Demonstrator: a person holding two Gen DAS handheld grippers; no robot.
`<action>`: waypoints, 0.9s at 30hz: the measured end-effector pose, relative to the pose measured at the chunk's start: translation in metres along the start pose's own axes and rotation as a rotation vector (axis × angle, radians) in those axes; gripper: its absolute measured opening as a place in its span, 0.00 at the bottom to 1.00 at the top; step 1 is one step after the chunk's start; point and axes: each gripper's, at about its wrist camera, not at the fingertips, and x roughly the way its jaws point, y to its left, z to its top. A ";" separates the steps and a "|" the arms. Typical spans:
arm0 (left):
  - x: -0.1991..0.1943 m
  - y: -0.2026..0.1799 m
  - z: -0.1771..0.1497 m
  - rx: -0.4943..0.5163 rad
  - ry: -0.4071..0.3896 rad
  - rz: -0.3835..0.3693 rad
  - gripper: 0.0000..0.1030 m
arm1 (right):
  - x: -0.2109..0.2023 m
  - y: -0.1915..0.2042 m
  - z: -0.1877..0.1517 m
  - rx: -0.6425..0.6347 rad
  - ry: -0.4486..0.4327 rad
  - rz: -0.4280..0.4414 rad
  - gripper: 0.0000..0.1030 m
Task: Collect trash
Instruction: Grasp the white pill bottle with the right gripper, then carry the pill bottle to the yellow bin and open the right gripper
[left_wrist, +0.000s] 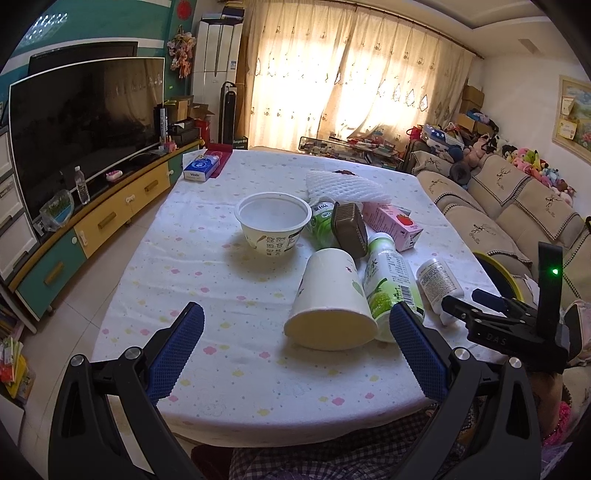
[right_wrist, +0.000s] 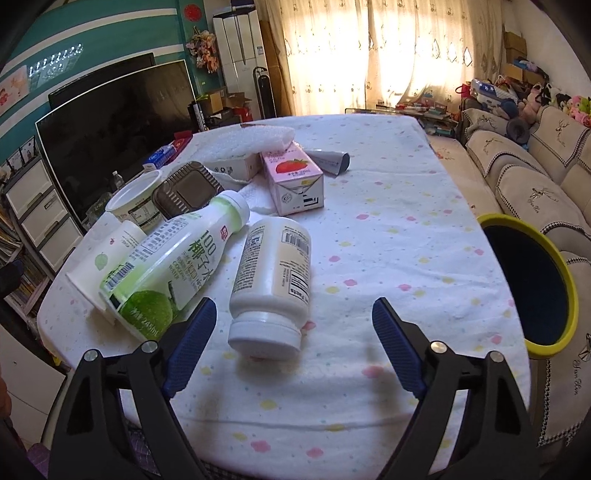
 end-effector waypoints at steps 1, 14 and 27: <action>0.002 0.000 0.000 0.004 -0.002 0.002 0.96 | 0.004 0.002 0.001 -0.002 0.006 0.000 0.77; 0.028 0.014 -0.001 -0.027 0.003 0.000 0.96 | 0.039 0.016 0.019 -0.033 0.087 -0.034 0.52; 0.028 0.023 -0.005 -0.050 -0.010 -0.013 0.96 | 0.010 -0.005 0.033 0.033 0.009 -0.021 0.43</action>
